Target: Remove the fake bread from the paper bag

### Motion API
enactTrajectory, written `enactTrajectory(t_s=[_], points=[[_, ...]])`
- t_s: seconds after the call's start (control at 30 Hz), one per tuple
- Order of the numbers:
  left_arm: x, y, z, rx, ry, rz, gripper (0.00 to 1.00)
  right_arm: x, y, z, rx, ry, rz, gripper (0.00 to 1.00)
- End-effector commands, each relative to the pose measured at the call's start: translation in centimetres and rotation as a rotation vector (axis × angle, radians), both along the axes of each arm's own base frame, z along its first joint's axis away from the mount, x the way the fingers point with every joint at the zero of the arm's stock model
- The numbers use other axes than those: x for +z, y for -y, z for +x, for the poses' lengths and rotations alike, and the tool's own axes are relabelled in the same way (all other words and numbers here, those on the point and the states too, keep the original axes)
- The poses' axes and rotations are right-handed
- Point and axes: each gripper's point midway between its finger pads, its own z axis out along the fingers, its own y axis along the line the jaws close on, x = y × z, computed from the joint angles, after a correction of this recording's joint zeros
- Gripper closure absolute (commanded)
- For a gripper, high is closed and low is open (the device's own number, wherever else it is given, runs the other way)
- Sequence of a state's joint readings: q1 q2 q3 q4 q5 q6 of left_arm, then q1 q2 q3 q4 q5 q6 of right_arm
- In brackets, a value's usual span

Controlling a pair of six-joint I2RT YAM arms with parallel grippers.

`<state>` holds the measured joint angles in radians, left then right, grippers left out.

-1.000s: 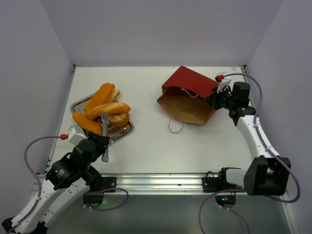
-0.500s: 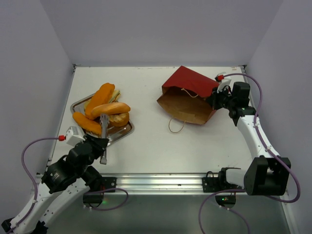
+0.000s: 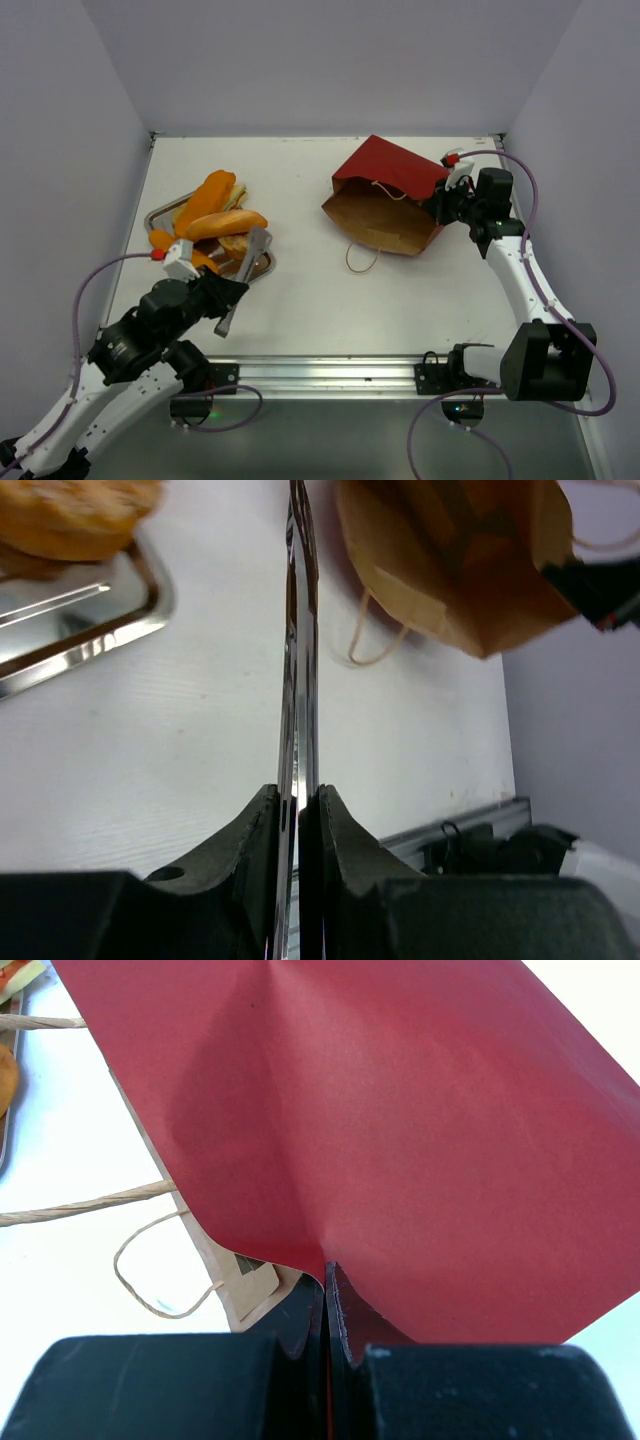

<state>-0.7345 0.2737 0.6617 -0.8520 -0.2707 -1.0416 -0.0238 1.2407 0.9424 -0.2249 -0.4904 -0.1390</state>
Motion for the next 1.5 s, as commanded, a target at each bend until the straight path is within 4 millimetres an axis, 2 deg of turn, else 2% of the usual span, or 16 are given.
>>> enactTrajectory(t_s=[0.0,0.03,0.13,0.4,0.43,0.63,0.8,1.0,1.03,1.07,1.1,1.17,1.2,1.23,1.43,1.47], points=[[1.1,7.4,-1.0,-0.446,0.132,-0.018,0.88,1.1,-0.1,0.0,0.012,0.039,0.003,1.0],[0.6,8.9,-0.6,-0.501,0.129,-0.017,0.91,1.2,-0.2,0.0,0.014,0.038,0.006,1.0],[-1.5,11.0,0.2,-0.61,0.119,0.043,0.94,1.3,-0.1,-0.1,0.011,0.043,0.004,1.0],[-6.1,11.8,5.4,-0.528,0.197,0.233,0.94,0.8,0.0,0.1,0.013,0.035,-0.001,1.0],[-6.3,12.4,6.2,-0.521,0.23,0.23,0.92,0.7,0.0,0.1,0.012,0.031,-0.002,1.0],[-13.4,13.6,6.2,-0.57,0.146,0.411,0.68,0.3,0.1,0.2,0.014,0.022,-0.011,1.0],[-15.5,13.8,6.9,-0.496,0.129,0.583,0.55,0.2,-0.1,0.1,0.03,0.021,-0.012,1.0],[-15.7,13.9,7.6,-0.468,0.138,0.607,0.38,0.6,0.0,0.1,0.033,0.034,-0.022,1.0],[-15.3,14.1,7.7,-0.473,0.15,0.604,0.29,0.8,0.2,0.1,0.026,0.043,-0.028,1.0],[-14.9,14.3,7.8,-0.471,0.156,0.598,0.28,1.0,0.3,0.1,0.023,0.048,-0.029,1.0],[-14.2,14.5,8.0,-0.471,0.174,0.589,0.19,1.5,0.5,0.0,0.016,0.059,-0.03,1.0],[-13.3,14.6,8.1,-0.464,0.186,0.579,0.16,2.3,0.6,0.0,0.011,0.077,-0.03,1.0],[-12.5,14.6,8.1,-0.46,0.197,0.572,0.05,2.6,0.7,0.0,0.007,0.085,-0.03,1.0],[-11.9,14.9,8.1,-0.469,0.208,0.562,0.02,3.1,0.7,-0.1,0.007,0.093,-0.031,1.0],[-8.1,14.7,7.0,-0.499,0.265,0.494,0.0,5.9,0.7,-0.4,-0.006,0.097,-0.01,1.0],[-6.2,14.3,7.0,-0.477,0.302,0.467,0.0,7.7,0.8,-0.1,-0.02,0.119,-0.004,1.0]])
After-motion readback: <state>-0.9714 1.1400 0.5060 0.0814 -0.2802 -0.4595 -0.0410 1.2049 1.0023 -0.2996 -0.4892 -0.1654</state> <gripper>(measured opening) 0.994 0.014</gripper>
